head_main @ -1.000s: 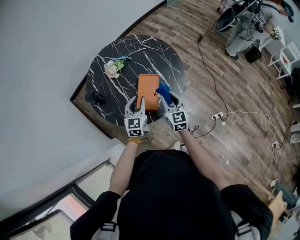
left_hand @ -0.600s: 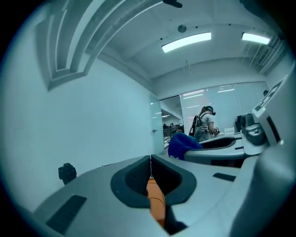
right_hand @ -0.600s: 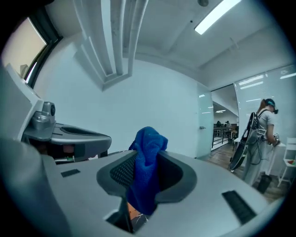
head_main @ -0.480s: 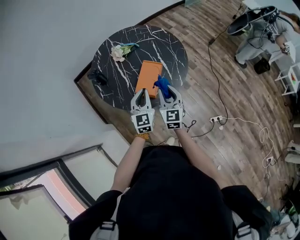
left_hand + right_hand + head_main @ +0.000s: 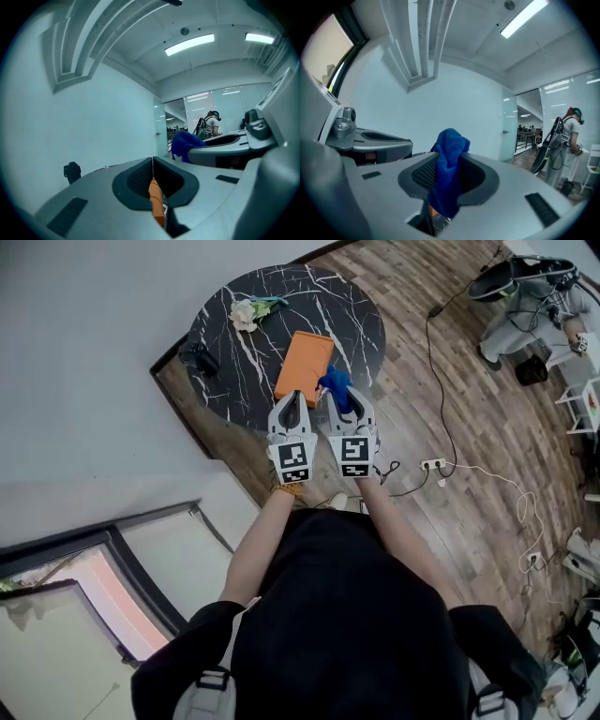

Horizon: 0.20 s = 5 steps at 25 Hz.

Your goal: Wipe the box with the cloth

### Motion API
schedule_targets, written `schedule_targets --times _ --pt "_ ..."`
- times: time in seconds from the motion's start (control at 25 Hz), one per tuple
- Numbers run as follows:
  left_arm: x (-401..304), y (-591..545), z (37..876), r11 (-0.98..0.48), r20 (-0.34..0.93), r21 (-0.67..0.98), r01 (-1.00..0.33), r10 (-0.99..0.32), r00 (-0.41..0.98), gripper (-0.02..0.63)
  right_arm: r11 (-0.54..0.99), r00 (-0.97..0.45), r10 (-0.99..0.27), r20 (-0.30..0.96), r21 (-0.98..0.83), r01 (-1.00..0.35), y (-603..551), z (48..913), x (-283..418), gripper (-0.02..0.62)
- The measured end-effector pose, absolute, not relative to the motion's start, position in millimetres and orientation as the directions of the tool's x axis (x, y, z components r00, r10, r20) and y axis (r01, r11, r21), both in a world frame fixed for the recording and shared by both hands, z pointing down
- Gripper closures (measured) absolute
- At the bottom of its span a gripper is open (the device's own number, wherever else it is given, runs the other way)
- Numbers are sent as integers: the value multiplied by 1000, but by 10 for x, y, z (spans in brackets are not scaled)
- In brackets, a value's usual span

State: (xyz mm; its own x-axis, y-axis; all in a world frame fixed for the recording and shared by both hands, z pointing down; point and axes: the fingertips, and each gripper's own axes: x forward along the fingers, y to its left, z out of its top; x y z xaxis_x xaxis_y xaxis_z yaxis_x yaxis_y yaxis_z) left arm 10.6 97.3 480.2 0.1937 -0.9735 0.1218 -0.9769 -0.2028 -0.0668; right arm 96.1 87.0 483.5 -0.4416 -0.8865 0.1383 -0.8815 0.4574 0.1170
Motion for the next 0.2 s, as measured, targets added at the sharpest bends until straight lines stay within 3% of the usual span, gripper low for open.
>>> schedule_targets --times 0.2 --pt "46 1053 4852 -199 138 -71 -978 -973 188 597 464 -447 -883 145 110 -879 932 4855 902 494"
